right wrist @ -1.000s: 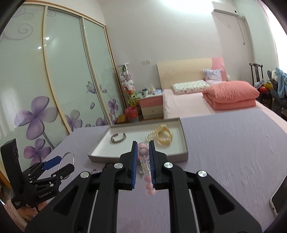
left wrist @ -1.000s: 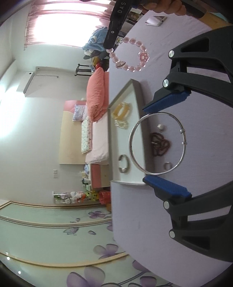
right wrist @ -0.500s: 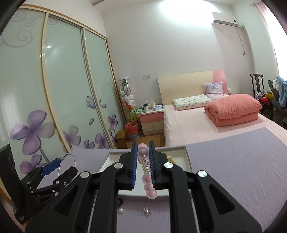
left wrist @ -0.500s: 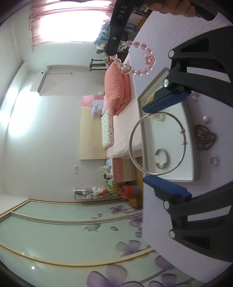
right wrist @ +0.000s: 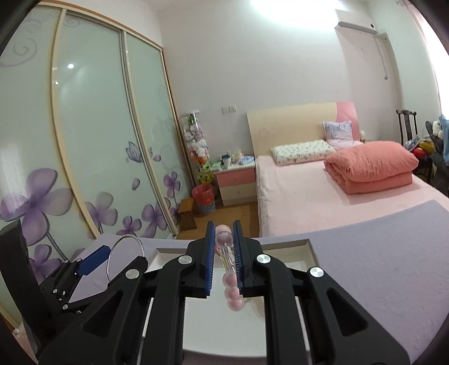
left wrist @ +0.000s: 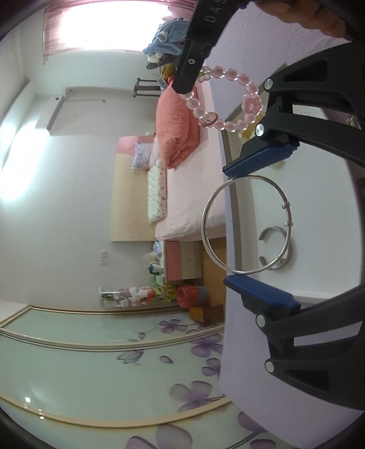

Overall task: Organize jewelry
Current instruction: 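Carry the bangle and pink bracelet into the tray and open both tools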

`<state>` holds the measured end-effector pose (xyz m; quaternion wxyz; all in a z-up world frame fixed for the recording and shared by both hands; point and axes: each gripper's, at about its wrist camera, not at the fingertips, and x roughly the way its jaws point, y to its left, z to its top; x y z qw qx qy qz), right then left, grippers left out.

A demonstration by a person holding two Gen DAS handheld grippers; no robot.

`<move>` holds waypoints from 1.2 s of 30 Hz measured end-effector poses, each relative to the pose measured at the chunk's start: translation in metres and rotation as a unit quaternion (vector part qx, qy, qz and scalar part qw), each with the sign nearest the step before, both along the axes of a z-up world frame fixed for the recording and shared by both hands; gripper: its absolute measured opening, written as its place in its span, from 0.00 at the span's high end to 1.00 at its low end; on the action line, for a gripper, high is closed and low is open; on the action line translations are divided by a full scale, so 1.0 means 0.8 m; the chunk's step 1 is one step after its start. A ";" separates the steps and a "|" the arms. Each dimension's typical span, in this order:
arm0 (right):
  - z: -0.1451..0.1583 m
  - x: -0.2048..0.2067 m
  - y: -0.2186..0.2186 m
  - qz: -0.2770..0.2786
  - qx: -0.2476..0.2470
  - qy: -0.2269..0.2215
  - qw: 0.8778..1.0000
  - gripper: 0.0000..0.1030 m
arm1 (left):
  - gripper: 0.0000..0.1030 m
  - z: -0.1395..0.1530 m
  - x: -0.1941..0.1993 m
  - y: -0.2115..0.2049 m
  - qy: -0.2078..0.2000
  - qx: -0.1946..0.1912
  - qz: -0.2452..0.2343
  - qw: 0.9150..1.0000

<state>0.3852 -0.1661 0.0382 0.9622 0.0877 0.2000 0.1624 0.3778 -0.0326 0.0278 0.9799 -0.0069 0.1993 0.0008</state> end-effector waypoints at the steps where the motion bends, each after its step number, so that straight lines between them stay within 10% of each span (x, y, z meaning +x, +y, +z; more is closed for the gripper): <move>1: -0.004 0.005 0.002 0.000 -0.002 0.004 1.000 0.87 | 0.32 -0.006 0.008 0.001 0.007 -0.004 0.002 1.000; 36: -0.060 0.069 -0.002 -0.035 -0.003 0.085 0.996 0.68 | 0.31 -0.055 0.069 0.009 0.062 -0.001 -0.009 0.998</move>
